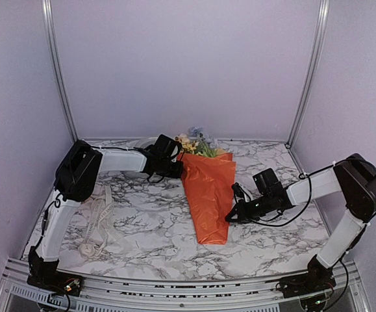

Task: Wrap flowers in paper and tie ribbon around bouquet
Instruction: Press the fold line of the folded bouquet.

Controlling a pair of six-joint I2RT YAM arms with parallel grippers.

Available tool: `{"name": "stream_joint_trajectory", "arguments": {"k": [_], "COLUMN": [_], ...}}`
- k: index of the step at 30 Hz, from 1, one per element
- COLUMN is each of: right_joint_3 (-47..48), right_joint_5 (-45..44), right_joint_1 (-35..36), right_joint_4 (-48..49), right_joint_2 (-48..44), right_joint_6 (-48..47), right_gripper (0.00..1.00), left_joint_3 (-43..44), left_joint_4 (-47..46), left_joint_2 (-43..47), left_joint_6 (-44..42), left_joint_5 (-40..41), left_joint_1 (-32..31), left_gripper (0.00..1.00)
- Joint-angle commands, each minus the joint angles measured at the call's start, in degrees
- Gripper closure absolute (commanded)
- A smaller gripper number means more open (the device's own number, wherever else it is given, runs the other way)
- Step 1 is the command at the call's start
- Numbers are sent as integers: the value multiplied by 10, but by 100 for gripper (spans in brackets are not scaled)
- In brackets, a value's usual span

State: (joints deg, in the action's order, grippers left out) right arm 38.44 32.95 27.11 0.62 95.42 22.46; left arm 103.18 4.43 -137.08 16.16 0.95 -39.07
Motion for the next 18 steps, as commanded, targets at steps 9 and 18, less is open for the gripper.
{"name": "stream_joint_trajectory", "arguments": {"k": [9,18], "right_joint_3": [-1,3], "right_joint_5": [-29,-34], "right_joint_1": [3,3], "right_joint_4": [-20,-20], "right_joint_2": [15,17], "right_joint_6": [9,14], "right_gripper": [88,88], "left_joint_3": [120,-27], "left_joint_4": [62,-30], "left_joint_2": [-38,82], "left_joint_6": [65,-2], "left_joint_5": [36,3], "left_joint_1": [58,-52], "left_gripper": [93,92]}}
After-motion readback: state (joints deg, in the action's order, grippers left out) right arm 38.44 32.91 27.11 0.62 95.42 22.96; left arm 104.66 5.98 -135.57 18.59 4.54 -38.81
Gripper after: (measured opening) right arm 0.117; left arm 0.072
